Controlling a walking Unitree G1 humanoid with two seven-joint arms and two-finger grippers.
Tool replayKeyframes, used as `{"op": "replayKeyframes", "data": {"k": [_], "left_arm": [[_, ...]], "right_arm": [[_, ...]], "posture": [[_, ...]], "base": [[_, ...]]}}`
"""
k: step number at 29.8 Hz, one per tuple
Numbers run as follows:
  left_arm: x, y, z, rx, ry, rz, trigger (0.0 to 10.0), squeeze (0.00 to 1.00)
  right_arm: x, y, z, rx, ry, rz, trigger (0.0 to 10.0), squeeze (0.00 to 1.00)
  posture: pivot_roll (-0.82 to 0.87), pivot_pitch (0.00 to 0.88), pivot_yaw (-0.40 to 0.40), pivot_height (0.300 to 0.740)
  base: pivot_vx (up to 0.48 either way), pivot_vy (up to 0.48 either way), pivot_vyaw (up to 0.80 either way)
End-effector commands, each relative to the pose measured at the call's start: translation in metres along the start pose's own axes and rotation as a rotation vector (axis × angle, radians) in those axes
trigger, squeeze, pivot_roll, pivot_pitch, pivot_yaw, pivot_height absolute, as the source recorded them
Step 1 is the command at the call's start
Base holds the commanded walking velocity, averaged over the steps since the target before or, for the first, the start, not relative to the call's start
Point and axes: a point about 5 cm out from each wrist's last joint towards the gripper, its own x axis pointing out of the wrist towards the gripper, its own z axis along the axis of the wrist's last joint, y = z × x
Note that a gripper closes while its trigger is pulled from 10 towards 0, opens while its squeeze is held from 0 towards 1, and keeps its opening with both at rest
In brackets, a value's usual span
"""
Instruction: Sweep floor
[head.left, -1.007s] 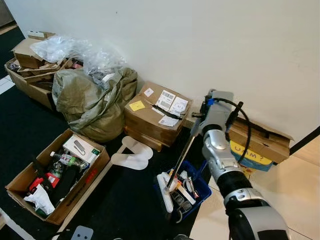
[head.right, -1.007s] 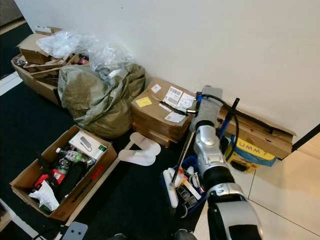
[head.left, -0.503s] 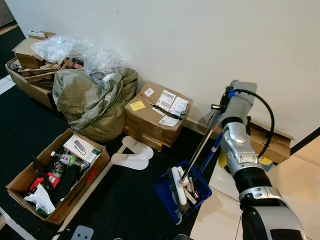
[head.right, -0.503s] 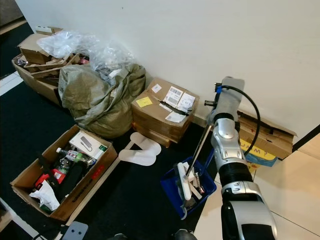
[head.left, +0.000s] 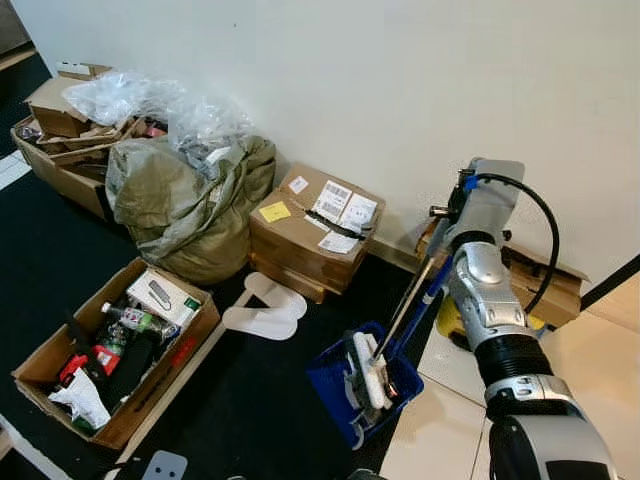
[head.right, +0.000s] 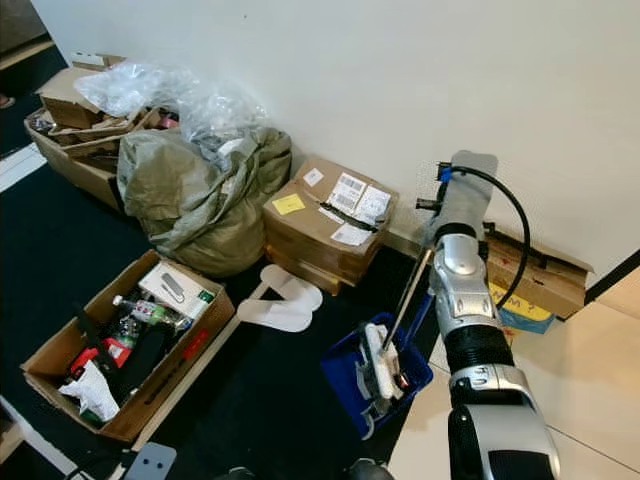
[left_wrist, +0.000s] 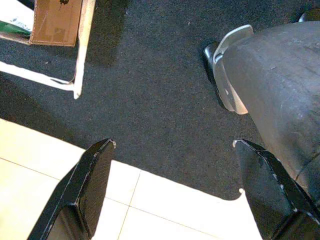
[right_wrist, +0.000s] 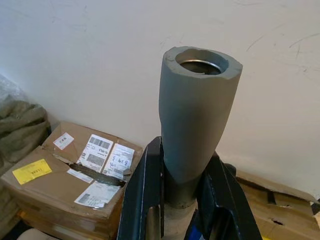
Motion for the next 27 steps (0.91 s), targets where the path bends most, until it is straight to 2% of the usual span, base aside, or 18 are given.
{"op": "replayKeyframes", "data": {"k": [1, 2, 4, 7, 18, 21, 27], "left_arm": [[-0.003, -0.004, -0.011, 0.005, 0.043, -0.019, 10.0, 0.00], [-0.003, -0.004, -0.011, 0.005, 0.043, -0.019, 10.0, 0.00], [-0.002, -0.003, -0.011, 0.005, 0.044, -0.020, 10.0, 0.00], [-0.002, -0.003, -0.011, 0.005, 0.045, -0.021, 10.0, 0.00], [-0.002, -0.004, -0.010, 0.005, 0.046, -0.020, 10.0, 0.00], [-0.002, -0.004, -0.010, 0.008, 0.046, -0.021, 10.0, 0.00], [-0.002, -0.004, -0.010, 0.007, 0.045, -0.022, 10.0, 0.00]], "right_arm": [[-0.001, -0.014, -0.008, -0.069, 0.041, -0.028, 10.0, 0.00], [-0.001, -0.014, -0.008, -0.069, 0.041, -0.028, 10.0, 0.00], [0.002, -0.025, -0.002, -0.072, 0.039, -0.043, 10.0, 0.00], [0.002, -0.027, 0.000, -0.069, 0.042, -0.045, 10.0, 0.00], [-0.001, -0.023, -0.001, -0.032, 0.068, -0.001, 10.0, 0.00], [0.002, -0.021, 0.008, -0.004, 0.050, 0.014, 10.0, 0.00], [0.004, -0.019, 0.013, -0.007, 0.035, 0.026, 10.0, 0.00]], "posture": [[0.00, 0.186, -0.027, 0.740], [0.00, 0.186, -0.027, 0.740], [-0.01, 0.182, -0.027, 0.740], [-0.01, 0.182, -0.027, 0.740], [0.00, 0.174, -0.029, 0.740], [-0.01, 0.173, -0.028, 0.740], [-0.01, 0.164, -0.028, 0.740]], "base": [[0.000, 0.000, 0.00], [0.000, 0.000, 0.00], [0.000, 0.000, 0.00], [0.000, 0.000, 0.00], [0.000, 0.000, 0.00], [0.000, 0.000, 0.00], [0.000, 0.000, 0.00]]}}
